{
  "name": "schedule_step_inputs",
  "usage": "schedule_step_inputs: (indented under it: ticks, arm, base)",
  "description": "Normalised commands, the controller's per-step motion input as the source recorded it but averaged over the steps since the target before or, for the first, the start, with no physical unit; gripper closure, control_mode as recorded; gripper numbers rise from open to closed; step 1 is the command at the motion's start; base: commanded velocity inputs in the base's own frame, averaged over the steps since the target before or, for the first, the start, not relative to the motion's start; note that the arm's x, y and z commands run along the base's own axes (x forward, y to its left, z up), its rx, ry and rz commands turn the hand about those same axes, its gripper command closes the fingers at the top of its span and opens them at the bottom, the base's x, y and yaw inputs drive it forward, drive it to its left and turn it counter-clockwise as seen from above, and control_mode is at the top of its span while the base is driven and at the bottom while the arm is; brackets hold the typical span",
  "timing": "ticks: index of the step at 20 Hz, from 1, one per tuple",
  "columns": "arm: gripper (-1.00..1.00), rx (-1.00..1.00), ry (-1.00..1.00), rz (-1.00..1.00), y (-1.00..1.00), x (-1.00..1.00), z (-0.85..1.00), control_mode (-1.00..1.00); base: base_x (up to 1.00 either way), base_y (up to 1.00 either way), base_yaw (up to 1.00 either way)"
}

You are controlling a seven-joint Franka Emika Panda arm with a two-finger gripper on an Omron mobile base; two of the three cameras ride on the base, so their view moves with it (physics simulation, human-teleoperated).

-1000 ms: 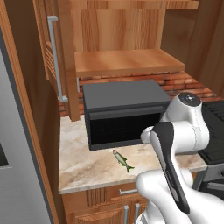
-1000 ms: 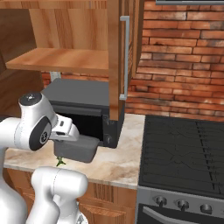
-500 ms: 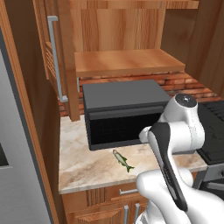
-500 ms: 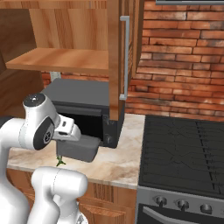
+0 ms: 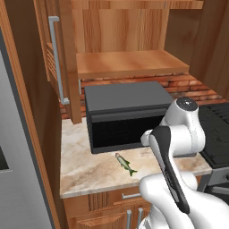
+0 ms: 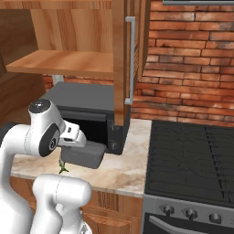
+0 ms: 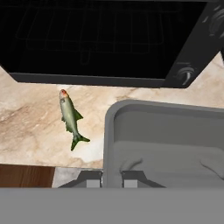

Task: Retrieve the tupperware from the cabinet, then place the raw meat into the tupperware to avoid contamination.

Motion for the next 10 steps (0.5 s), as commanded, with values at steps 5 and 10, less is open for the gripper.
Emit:
schedule_step_inputs:
  ticks: [5, 10]
  arm:
    - [1.00, 0.00, -0.03, 0.00, -0.03, 0.05, -0.32, -1.00]
    - [1.00, 0.00, -0.03, 0.00, -0.03, 0.07, -0.30, -1.00]
  base:
    - [0.00, 0.00, 0.00]
    - [0.00, 0.00, 0.00]
